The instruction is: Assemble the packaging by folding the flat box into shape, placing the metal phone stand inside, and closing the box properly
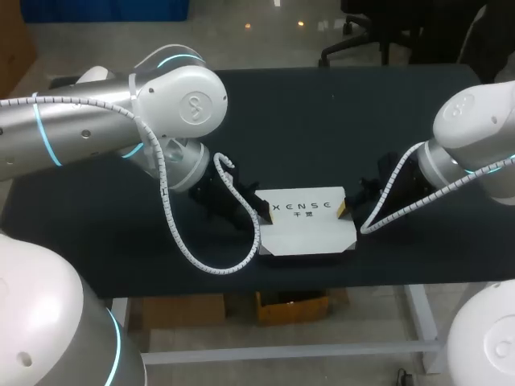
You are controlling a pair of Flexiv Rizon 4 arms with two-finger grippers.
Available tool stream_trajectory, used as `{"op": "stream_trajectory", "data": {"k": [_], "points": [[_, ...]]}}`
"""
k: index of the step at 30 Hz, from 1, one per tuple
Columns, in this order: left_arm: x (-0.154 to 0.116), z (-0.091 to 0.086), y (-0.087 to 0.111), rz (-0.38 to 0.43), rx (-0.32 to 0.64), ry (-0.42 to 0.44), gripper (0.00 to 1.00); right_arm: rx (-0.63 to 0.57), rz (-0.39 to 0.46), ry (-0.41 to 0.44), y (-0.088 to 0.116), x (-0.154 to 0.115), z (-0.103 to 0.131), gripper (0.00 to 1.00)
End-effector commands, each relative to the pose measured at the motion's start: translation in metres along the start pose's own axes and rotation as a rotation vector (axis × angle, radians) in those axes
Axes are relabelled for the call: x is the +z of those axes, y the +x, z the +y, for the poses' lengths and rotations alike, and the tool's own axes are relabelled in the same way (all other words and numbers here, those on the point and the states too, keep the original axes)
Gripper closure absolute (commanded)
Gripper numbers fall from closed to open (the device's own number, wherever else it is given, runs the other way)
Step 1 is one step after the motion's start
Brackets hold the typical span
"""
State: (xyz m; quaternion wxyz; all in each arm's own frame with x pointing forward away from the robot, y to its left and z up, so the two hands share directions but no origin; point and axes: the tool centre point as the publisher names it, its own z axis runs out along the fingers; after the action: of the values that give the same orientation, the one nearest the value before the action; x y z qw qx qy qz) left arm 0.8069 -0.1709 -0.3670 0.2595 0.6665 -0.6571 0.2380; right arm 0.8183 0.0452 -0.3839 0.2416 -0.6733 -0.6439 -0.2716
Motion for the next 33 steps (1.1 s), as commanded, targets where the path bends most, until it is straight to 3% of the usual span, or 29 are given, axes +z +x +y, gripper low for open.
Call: {"op": "stream_trajectory", "data": {"k": [1,33], "points": [[0.0054,-0.0018,0.0080,-0.014,-0.003,-0.005,0.54,0.002,-0.005,0.005,0.0070,-0.0007,-0.0006,0.56],[0.0018,-0.0024,0.0063,-0.043,-0.022,-0.010,0.53,0.015,-0.007,0.014,0.0031,-0.0021,0.0011,0.55]]}}
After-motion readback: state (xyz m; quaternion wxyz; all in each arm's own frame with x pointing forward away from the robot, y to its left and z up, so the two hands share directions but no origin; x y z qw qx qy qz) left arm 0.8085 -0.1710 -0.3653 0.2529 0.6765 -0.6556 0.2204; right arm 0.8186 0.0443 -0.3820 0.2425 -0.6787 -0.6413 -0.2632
